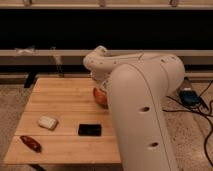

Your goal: Place the bottle in the ceramic bowl

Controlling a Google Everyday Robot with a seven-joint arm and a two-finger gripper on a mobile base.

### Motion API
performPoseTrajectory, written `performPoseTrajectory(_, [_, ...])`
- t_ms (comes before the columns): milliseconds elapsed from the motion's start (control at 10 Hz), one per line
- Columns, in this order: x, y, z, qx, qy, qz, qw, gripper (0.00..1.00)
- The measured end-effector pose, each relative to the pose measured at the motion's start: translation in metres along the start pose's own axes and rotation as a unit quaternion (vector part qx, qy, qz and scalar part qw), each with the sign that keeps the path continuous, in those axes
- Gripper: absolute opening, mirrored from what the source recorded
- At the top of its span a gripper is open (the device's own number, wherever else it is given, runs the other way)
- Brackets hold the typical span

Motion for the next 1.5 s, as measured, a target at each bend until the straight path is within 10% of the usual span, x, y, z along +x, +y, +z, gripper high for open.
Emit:
performPoseTrajectory(1100, [0.004, -0.005, 0.026, 0.019, 0.050, 0.005, 0.9986, 0.80])
performPoseTrajectory(1500, [0.007, -0.013, 0.010, 0.000, -0.003, 0.032, 0.9995, 0.80])
